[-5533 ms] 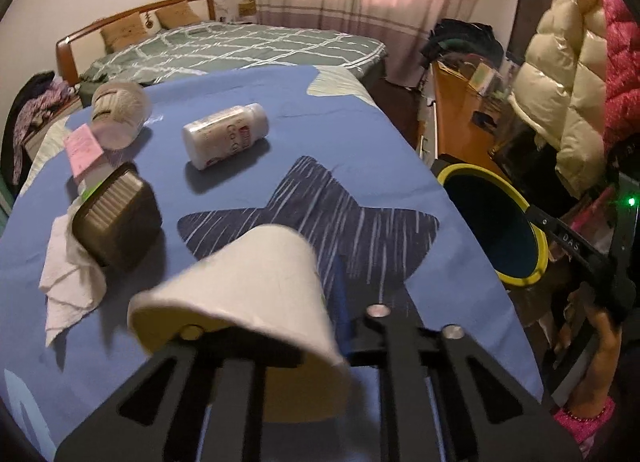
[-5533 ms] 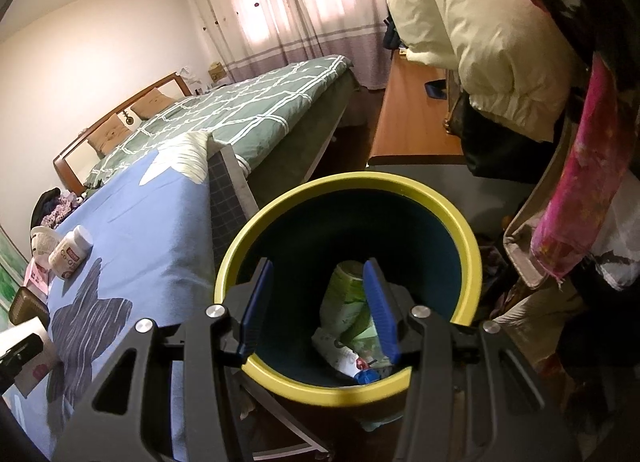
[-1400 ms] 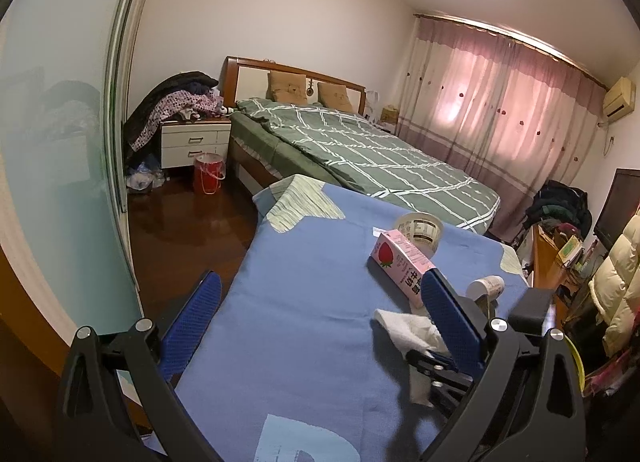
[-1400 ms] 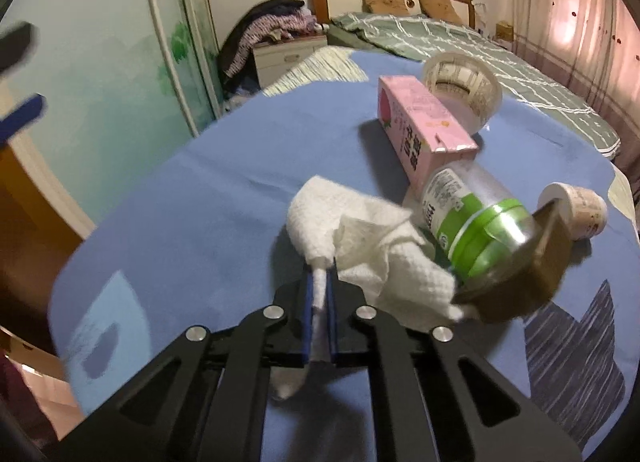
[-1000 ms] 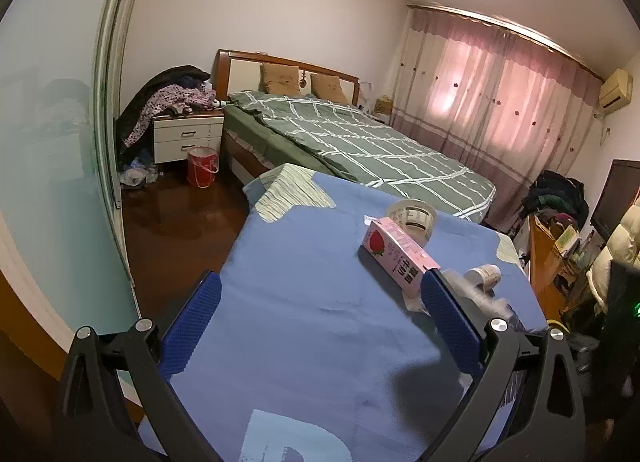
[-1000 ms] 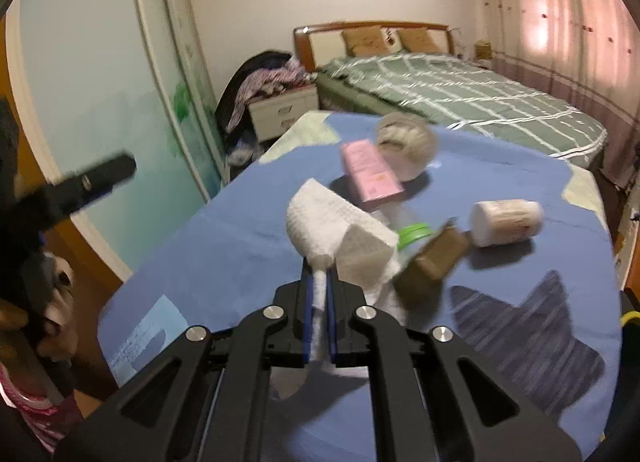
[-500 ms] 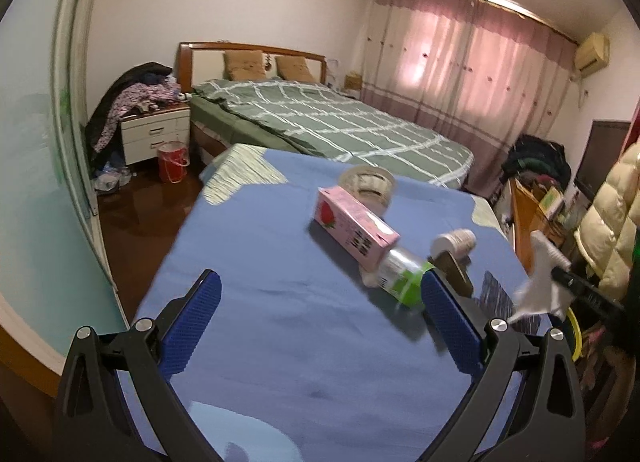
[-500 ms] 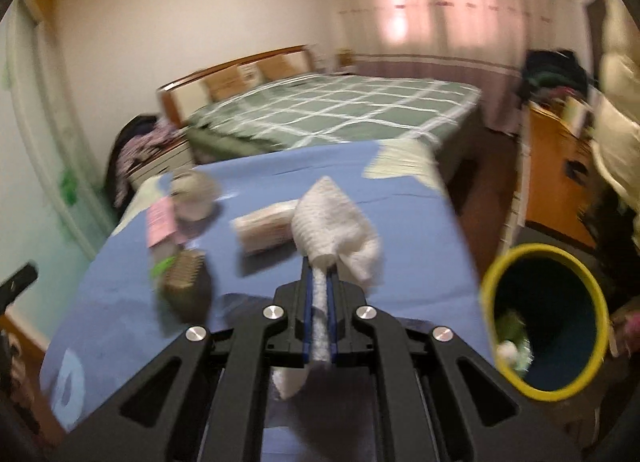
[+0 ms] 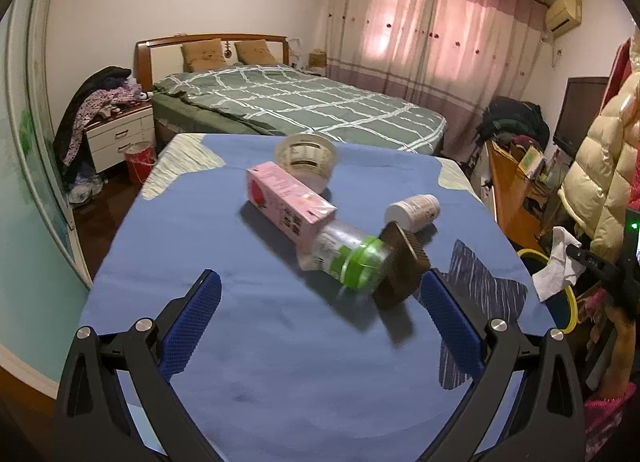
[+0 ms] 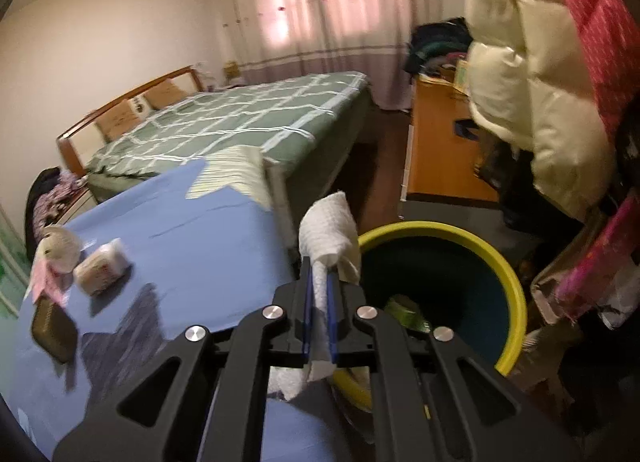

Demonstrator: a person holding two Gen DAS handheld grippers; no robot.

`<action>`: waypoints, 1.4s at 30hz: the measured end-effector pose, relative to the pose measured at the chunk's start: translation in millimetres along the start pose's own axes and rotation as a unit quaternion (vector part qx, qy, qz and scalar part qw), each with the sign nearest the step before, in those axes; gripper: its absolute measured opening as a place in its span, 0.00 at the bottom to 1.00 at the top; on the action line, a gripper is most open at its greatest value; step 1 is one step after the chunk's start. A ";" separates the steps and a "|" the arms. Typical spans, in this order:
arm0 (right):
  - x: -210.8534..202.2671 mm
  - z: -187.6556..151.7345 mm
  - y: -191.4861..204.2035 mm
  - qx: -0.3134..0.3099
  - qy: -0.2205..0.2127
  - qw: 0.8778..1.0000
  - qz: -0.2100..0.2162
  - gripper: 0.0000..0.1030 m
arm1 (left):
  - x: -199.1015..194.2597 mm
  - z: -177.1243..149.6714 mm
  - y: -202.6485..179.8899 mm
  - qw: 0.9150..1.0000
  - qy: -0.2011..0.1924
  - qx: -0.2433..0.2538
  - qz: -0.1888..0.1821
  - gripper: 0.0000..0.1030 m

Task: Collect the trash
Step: 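Carry the tissue to the yellow bin and open the right gripper, then grasp the brown plastic food tray by its rim with the left gripper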

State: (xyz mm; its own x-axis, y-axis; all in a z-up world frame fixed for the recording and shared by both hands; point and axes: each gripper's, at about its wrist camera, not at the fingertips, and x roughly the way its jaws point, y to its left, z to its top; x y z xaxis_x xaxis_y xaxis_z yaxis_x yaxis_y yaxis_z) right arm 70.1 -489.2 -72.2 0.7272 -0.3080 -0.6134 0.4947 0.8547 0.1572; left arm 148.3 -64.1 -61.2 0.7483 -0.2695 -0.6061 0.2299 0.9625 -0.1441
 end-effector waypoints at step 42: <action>14.0 -15.1 16.7 0.030 -0.031 0.999 0.026 0.40 | 120.6 0.2 -181.5 0.971 0.093 0.145 -0.164 0.95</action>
State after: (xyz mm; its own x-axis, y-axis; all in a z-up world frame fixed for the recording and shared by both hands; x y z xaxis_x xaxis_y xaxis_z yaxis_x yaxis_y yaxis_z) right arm 81.3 -473.0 -89.9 0.7805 -0.2903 -0.5537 0.4808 0.8448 0.2347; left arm 197.0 -271.4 -108.0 0.4855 -0.5240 -0.6998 0.6229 0.7690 -0.1436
